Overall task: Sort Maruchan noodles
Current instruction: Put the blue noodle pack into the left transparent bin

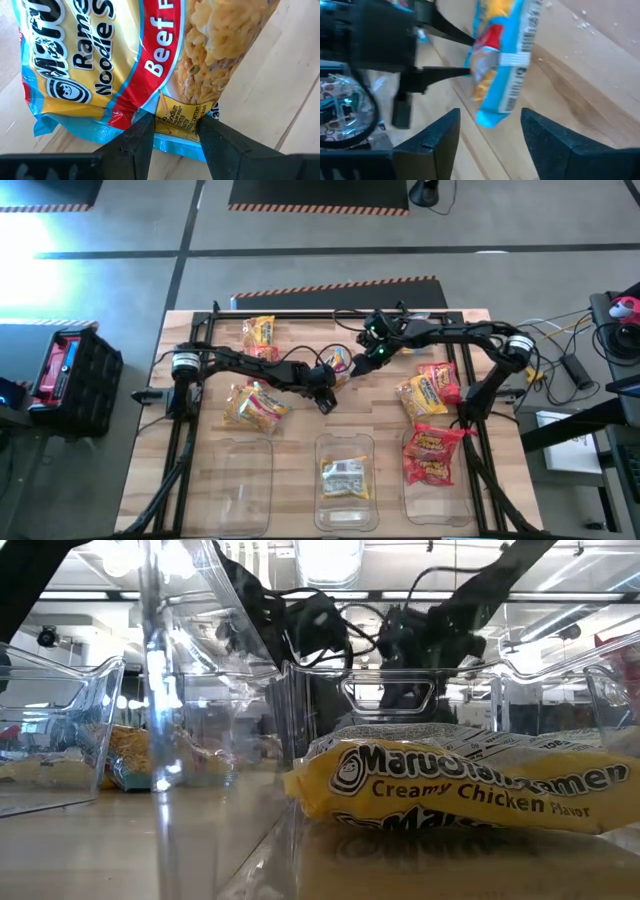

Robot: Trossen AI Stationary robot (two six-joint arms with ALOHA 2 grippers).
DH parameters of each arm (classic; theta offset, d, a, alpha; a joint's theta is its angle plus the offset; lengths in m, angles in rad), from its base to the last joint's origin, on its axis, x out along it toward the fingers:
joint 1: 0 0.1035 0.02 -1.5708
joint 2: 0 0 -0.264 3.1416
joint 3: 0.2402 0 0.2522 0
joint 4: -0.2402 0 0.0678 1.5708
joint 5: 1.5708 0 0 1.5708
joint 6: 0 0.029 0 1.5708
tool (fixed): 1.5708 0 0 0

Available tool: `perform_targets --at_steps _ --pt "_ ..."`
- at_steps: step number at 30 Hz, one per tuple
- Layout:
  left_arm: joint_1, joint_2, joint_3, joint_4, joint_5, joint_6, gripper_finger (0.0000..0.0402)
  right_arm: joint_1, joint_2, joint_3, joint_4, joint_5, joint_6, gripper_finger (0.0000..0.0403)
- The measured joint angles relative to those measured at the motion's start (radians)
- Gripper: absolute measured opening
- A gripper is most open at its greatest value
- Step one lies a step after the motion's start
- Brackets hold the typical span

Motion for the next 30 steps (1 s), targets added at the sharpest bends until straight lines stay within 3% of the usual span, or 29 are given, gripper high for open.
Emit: perform_targets --at_steps 8,22,30 --pt "0.0 0.0 0.0 0.0 0.0 -0.008 0.0136 0.008 0.061 0.003 0.084 0.0 0.001 0.0232" --pt "0.0 0.0 0.0 0.002 -0.001 -0.026 0.0136 0.04 0.154 0.003 0.245 0.016 0.054 0.0233" --pt "-0.001 0.0 0.0 0.007 -0.011 -0.028 0.0136 0.044 0.161 0.003 0.248 0.016 0.052 0.0191"
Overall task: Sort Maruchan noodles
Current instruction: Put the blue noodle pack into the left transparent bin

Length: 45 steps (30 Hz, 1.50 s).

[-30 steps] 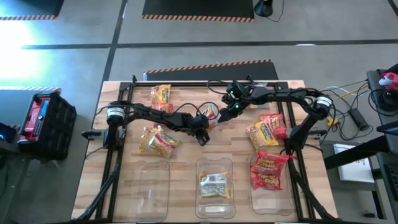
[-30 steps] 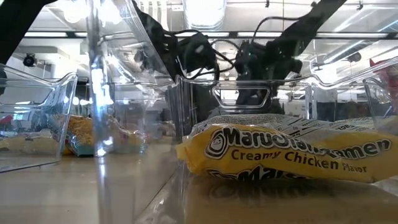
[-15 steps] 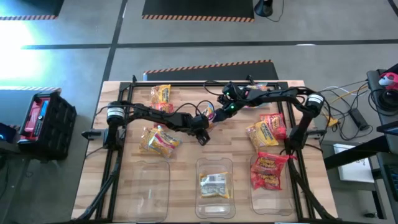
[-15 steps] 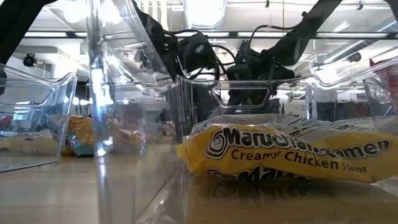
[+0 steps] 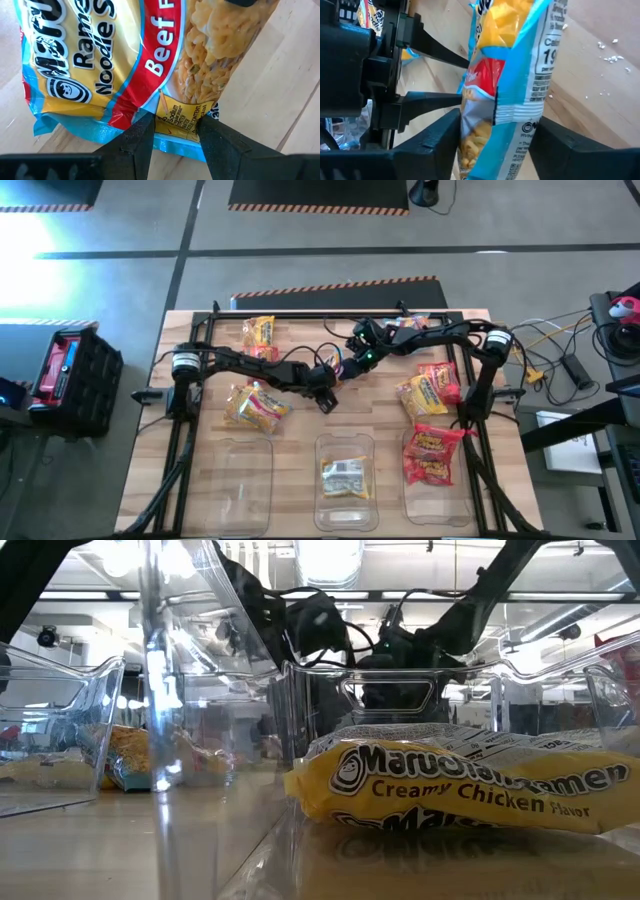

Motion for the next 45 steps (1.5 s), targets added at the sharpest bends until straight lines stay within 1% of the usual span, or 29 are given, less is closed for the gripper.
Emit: perform_targets --at_steps 4,7,15,19,22,24,26,28,32,35,38,41,45 --pt "-0.006 -0.002 0.0 0.002 -0.006 -0.006 0.0136 0.0 0.0 0.0 0.0 -0.001 -0.01 0.0156" --pt "-0.012 -0.007 0.0 0.0 -0.005 0.007 0.0136 0.0 0.0 0.0 0.0 0.0 -0.018 0.0139" --pt "-0.02 -0.041 -0.004 -0.043 0.002 0.016 0.0136 0.0 0.0 0.0 0.0 0.012 -0.053 0.0138" --pt "-0.038 -0.092 -0.011 -0.1 0.006 0.055 0.0136 -0.002 0.0 0.001 -0.004 0.014 -0.058 0.0137" --pt "-0.051 -0.158 -0.061 -0.105 0.008 0.062 0.0136 -0.004 0.0 0.001 -0.006 0.014 -0.068 0.0137" --pt "-0.054 -0.212 -0.118 -0.098 0.008 0.037 0.0136 -0.005 0.0 0.001 -0.007 0.015 -0.07 0.0137" --pt "-0.055 -0.277 -0.194 -0.058 0.008 -0.011 0.0136 -0.005 0.0 0.001 -0.007 0.015 -0.072 0.0136" --pt "-0.055 -0.348 -0.284 0.03 0.015 -0.072 0.0136 -0.005 -0.001 0.001 -0.008 0.016 -0.08 0.0136" --pt "-0.055 -0.468 -0.456 0.296 0.023 -0.158 0.0136 -0.005 -0.001 0.001 -0.008 0.015 -0.127 0.0136" --pt "-0.055 -0.523 -0.542 0.444 0.025 -0.181 0.0136 -0.005 -0.001 0.001 -0.01 -0.008 -0.188 0.0136" --pt "-0.055 -0.559 -0.579 0.514 0.025 -0.178 0.0136 -0.005 -0.001 0.0 -0.016 -0.027 -0.235 0.0136" --pt "-0.052 -0.574 -0.583 0.521 0.019 -0.173 0.014 -0.005 -0.001 0.0 -0.016 -0.031 -0.291 0.0136" --pt "-0.046 -0.564 -0.57 0.517 0.0 -0.173 0.0153 -0.003 -0.001 0.0 -0.016 -0.034 -0.366 0.0137"
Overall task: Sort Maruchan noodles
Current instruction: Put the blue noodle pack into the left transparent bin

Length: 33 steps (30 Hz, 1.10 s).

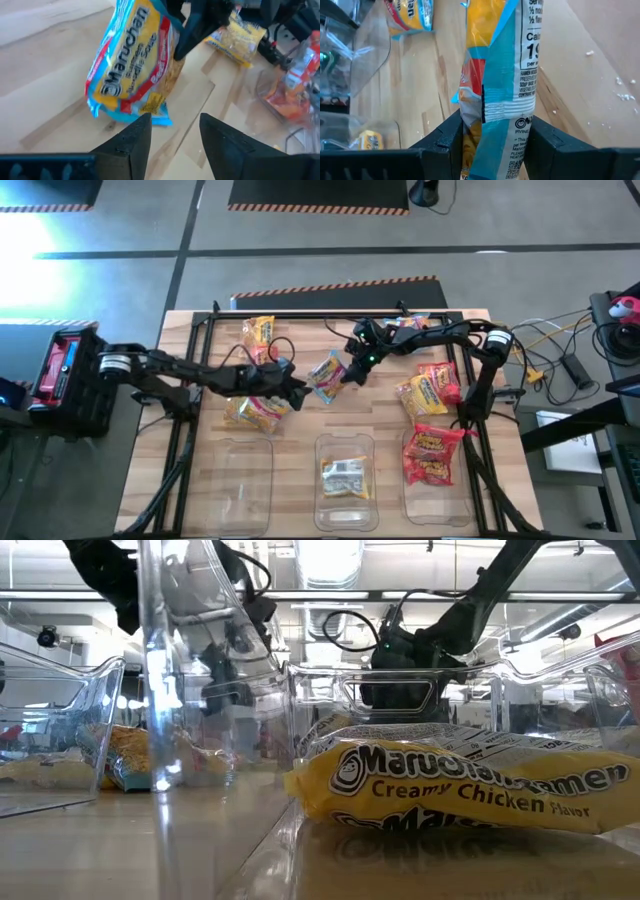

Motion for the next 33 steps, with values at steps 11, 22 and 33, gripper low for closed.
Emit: perform_targets --at_steps 11,22,33 --pt "0.003 0.046 0.062 -0.036 0.043 0.088 0.023 0.009 0.0 0.0 -0.048 -0.019 -0.121 0.0137" --pt "0.007 0.046 0.075 -0.09 0.043 0.209 0.0255 0.01 -0.006 0.0 -0.08 -0.074 -0.337 0.0138" --pt "0.071 0.046 0.071 -0.056 -0.007 0.473 0.0255 0.01 -0.006 0.033 -0.077 -0.062 -0.452 0.0139"
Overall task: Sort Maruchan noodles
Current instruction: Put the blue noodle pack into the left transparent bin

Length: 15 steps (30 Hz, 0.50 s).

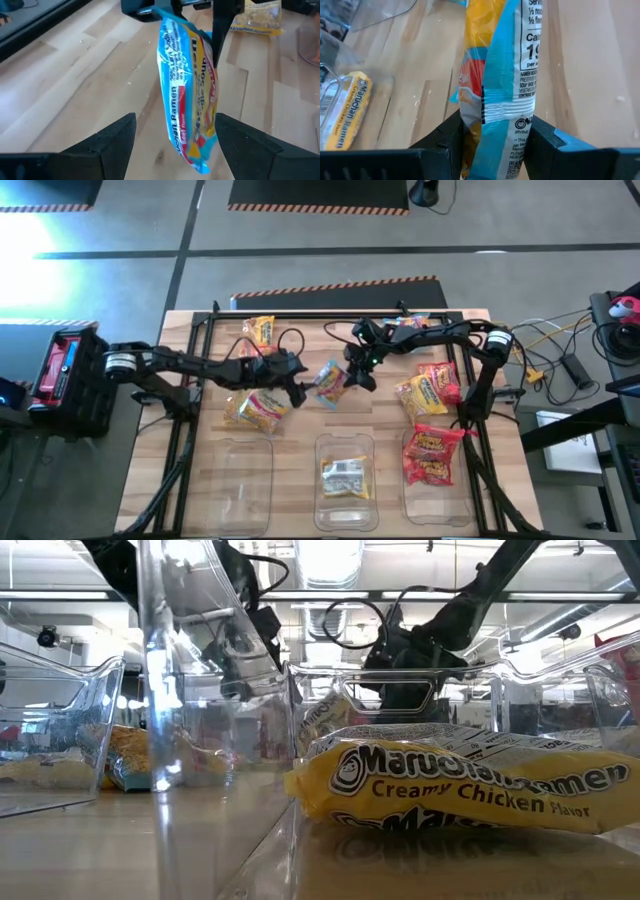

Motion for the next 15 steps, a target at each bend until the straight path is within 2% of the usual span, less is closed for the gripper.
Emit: perform_targets --at_steps 5,15 --pt "0.012 0.012 0.0 0.008 0.05 0.0 0.0256 0.003 0.0 0.032 0.0 0.018 -0.039 0.0139" --pt "0.012 0.055 -0.002 0.084 0.052 -0.007 0.0256 0.042 0.0 0.132 -0.034 0.013 -0.083 0.0139"
